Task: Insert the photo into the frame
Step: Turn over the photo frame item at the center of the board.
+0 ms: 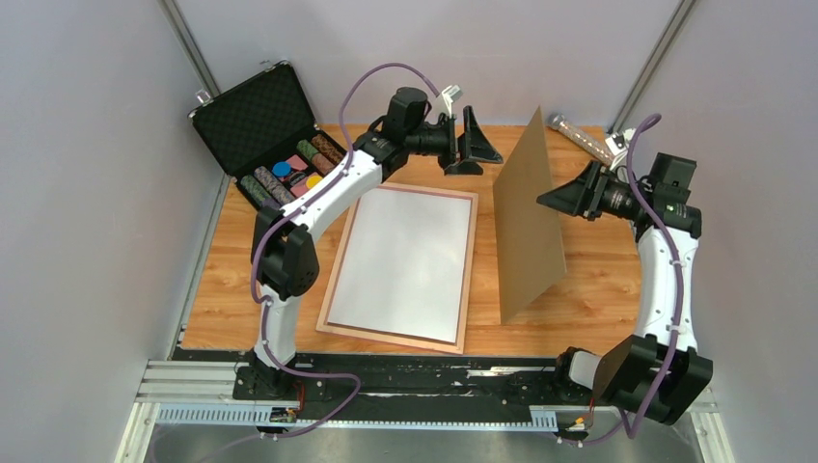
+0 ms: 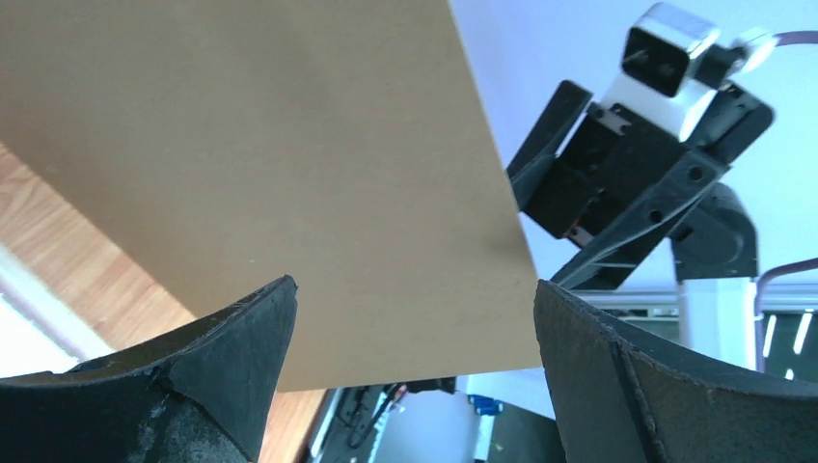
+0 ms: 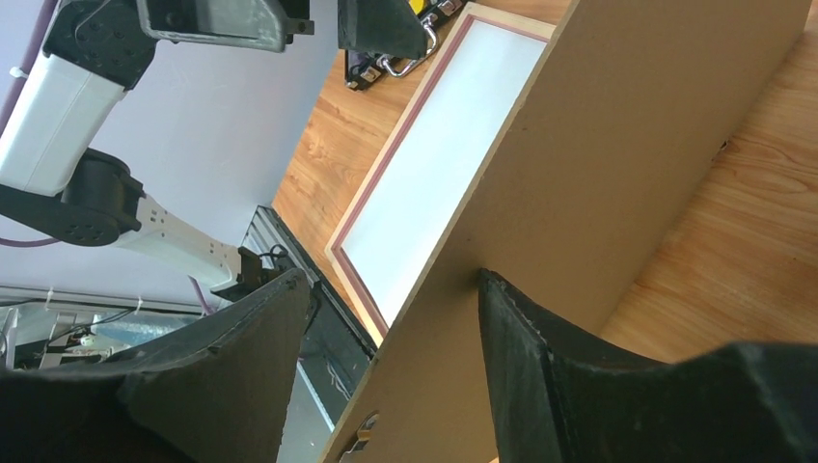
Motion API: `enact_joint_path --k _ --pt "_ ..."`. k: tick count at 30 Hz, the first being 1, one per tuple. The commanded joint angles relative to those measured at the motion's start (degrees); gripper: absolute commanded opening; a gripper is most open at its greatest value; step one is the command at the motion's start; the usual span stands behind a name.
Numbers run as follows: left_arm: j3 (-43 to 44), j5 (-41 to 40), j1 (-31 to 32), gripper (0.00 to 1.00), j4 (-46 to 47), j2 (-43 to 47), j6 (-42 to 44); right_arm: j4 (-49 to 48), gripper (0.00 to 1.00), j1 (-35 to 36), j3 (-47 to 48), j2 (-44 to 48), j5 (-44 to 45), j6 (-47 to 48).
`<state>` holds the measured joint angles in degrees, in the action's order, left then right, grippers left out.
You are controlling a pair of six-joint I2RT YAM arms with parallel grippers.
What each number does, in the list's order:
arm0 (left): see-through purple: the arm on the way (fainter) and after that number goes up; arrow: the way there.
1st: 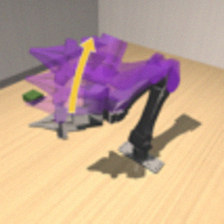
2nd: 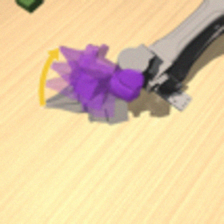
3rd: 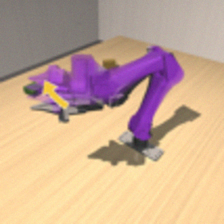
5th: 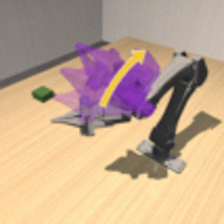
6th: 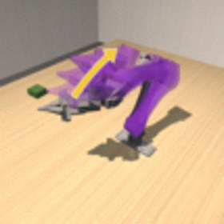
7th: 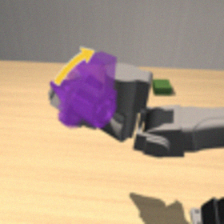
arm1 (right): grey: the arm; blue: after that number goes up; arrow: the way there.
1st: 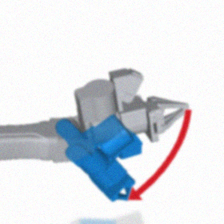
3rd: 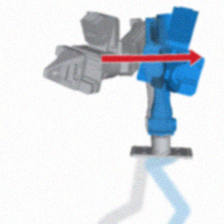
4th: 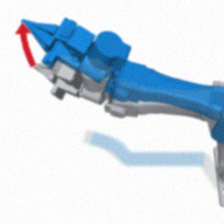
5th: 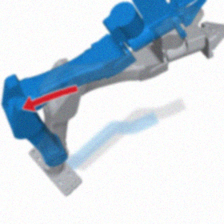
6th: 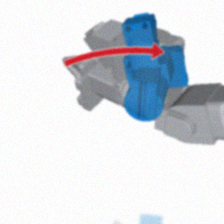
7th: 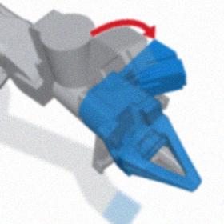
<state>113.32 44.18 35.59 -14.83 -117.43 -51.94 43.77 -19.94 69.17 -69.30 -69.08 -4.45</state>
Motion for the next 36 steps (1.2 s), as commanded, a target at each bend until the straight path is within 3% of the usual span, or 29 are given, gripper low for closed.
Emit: enact_joint_path --k 1,11,21,36 --pt "1.5 1.6 0.0 1.0 8.8 0.5 -10.1 -1.8 0.64 1.7 3.2 -0.4 1.0 -1.3" --pt "2.3 -0.8 4.6 1.0 14.2 -2.3 -19.1 -1.8 0.64 3.8 4.1 -1.2 1.9 -0.6" --pt "-1.5 -3.3 4.7 1.0 10.8 0.1 -16.6 -1.8 0.64 9.1 6.6 -3.1 -0.8 0.7" --pt "-5.9 -5.5 4.7 1.0 7.5 3.9 -12.5 -1.9 0.64 11.2 5.7 -2.0 -4.6 2.1"
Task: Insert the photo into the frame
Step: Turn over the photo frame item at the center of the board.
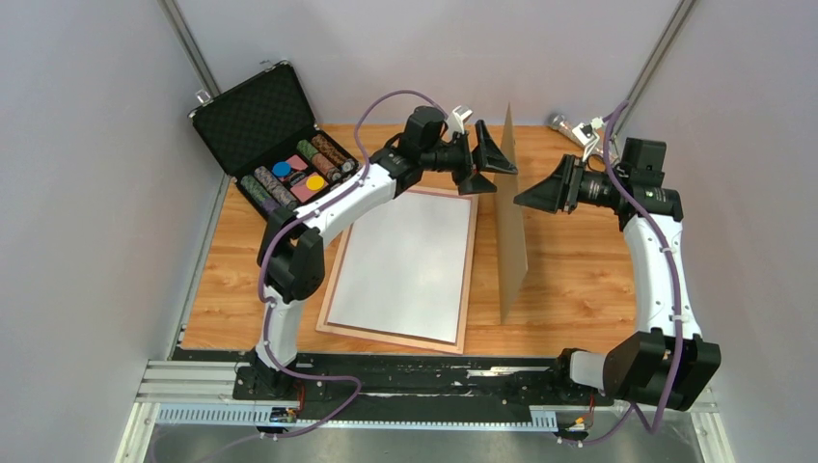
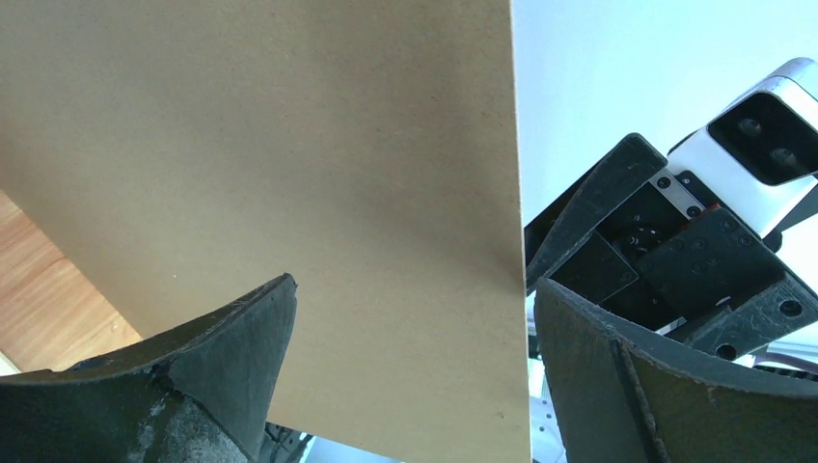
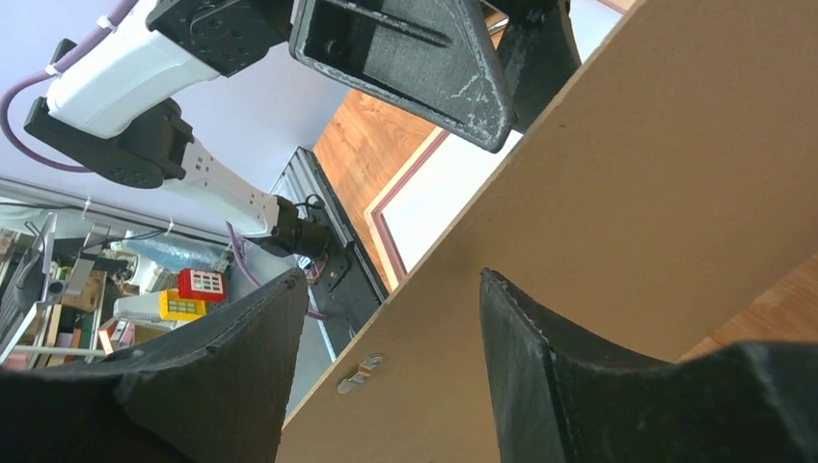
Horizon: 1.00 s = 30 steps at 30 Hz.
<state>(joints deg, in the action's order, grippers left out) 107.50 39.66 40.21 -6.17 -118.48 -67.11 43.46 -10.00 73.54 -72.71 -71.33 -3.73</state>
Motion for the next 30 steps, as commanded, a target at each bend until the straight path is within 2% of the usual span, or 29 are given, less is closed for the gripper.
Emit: enact_joint_path --k 1,19,24,30 --pt "-0.2 -1.1 0.0 1.0 -1.2 5.4 2.8 -1.6 0.64 1.4 1.2 1.4 -2.3 1.4" --pt "0.3 -3.0 0.3 1.0 -4.5 5.0 4.9 -1.8 0.64 3.9 1.3 1.3 -1.2 1.4" --pt "1.4 -6.1 0.5 1.0 -9.8 5.1 9.1 -1.8 0.64 3.6 -0.4 2.5 5.0 2.5" --pt "1.6 -10.4 0.7 0.97 -16.2 5.6 14.1 -2.0 0.63 0.5 -4.2 2.1 19.6 2.6"
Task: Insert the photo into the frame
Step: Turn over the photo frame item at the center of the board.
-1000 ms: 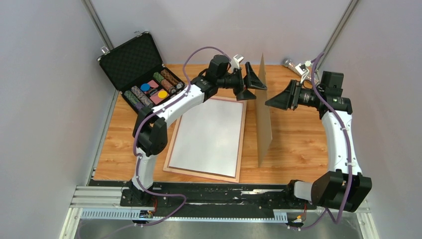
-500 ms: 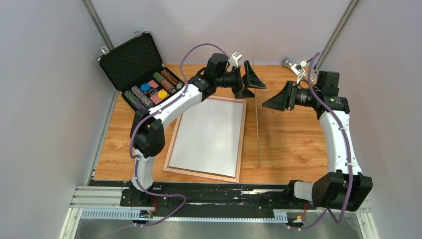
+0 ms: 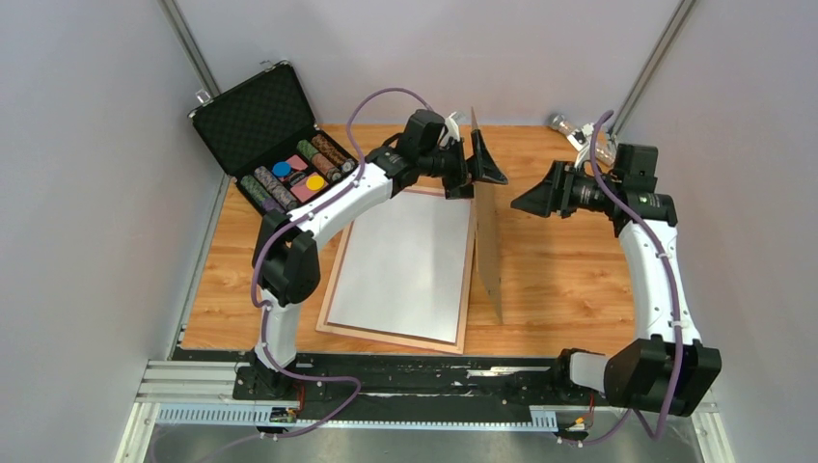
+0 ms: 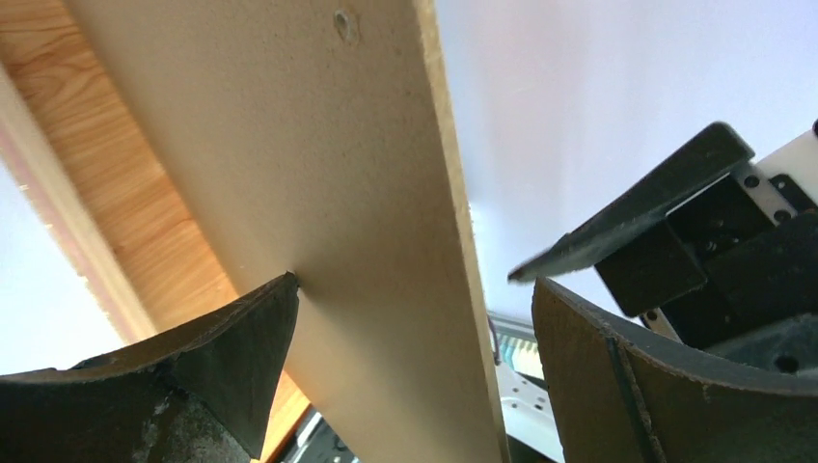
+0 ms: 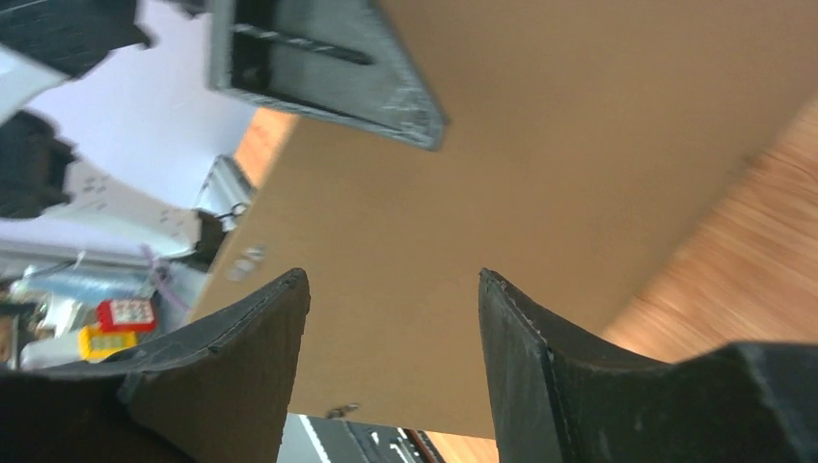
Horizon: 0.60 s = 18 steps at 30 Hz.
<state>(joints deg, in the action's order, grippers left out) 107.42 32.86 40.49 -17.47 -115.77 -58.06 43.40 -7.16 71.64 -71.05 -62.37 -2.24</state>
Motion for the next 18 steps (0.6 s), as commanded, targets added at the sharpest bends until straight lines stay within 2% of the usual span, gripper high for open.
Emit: enact_joint_path --k 1,7,15,18 --pt "1.5 -4.0 0.5 0.97 -5.3 3.0 5.4 -2.0 0.63 -3.5 -3.0 -0.1 11.1 0.9" --pt "-1.9 -6.0 0.5 0.85 -7.0 5.1 9.1 -4.1 0.62 -7.3 -9.3 -5.3 10.4 1.4" --pt "-10.3 -7.9 0.0 0.58 -5.0 8.0 11.3 -6.7 0.61 -8.7 -12.8 -12.2 9.9 4.3" --pt "-11.6 -8.6 -0.1 0.55 -4.9 8.9 12.2 -8.2 0.61 -8.9 -14.6 -13.9 10.4 4.5"
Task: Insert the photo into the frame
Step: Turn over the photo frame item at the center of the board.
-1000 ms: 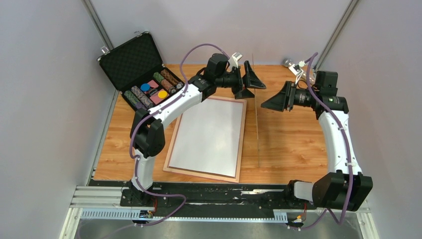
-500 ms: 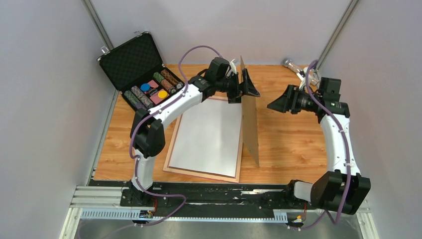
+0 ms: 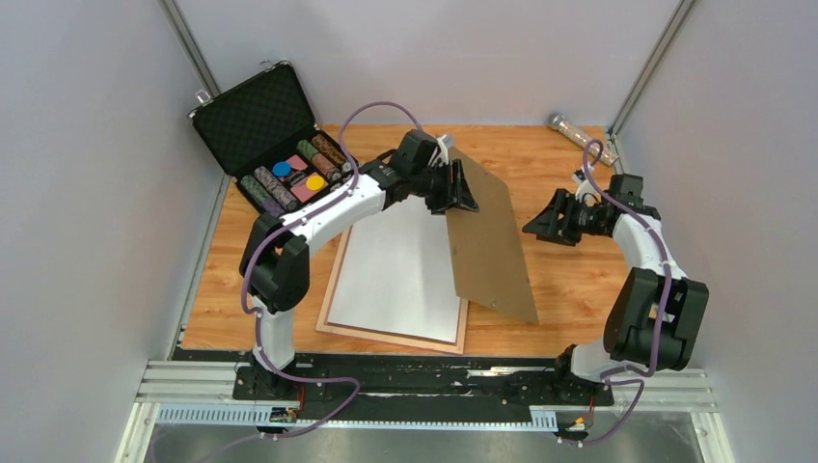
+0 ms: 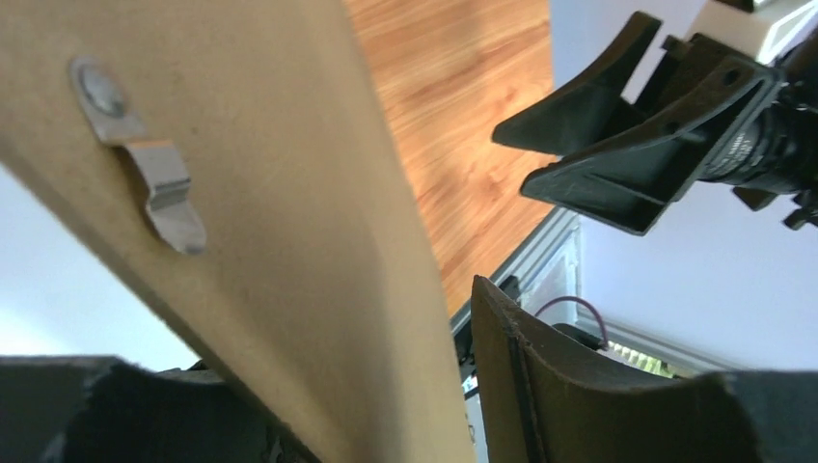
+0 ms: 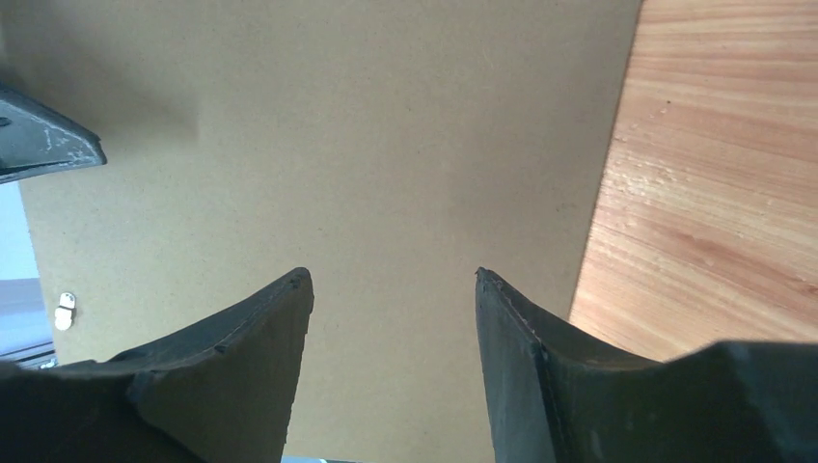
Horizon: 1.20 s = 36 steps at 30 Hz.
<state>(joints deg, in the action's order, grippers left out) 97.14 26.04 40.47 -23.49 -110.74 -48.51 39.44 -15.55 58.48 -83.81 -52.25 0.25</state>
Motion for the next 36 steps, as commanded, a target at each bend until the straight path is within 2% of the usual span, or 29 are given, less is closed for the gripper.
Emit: enact_joint_path --k 1,4,7,10,15,17,18,24,30,36 --pt "-1.9 -2.1 -0.1 0.54 1.1 4.4 3.1 -4.6 0.61 -0.5 -2.0 -1.6 0.4 2.0" --pt "-3.6 -2.3 -0.2 0.57 1.3 5.3 3.6 -5.9 0.61 -0.5 -3.3 -2.9 1.4 2.0" --pt "-6.2 -2.1 -0.4 0.65 2.4 6.3 3.9 -6.8 0.6 -0.7 -3.8 -4.1 2.1 2.0" --pt "-8.5 -1.3 -0.8 0.66 4.2 6.7 3.3 -7.2 0.6 -1.3 -3.5 -4.9 2.6 1.9" --pt "-9.8 0.5 -1.7 0.53 7.8 5.9 2.9 -7.7 0.6 -2.9 -3.5 -5.1 1.9 1.6" --pt "-10.2 1.4 -1.9 0.41 9.1 5.3 2.5 -7.6 0.6 -3.4 -3.8 -5.1 1.8 1.7" --pt "-10.5 2.0 -2.0 0.33 10.0 4.8 2.1 -7.7 0.6 -3.6 -4.0 -5.1 1.6 1.7" --pt "-11.2 3.9 -2.7 0.01 12.4 3.6 0.7 -7.7 0.6 -5.3 -4.2 -4.6 0.5 1.9" --pt "-12.8 7.8 -4.4 0.0 17.6 4.1 -0.7 -7.8 0.6 -7.3 -4.6 -2.5 -1.7 1.9" --pt "-15.2 13.4 -6.9 0.0 23.9 5.9 -2.6 -8.8 0.62 -9.1 -5.8 4.5 -3.0 1.8"
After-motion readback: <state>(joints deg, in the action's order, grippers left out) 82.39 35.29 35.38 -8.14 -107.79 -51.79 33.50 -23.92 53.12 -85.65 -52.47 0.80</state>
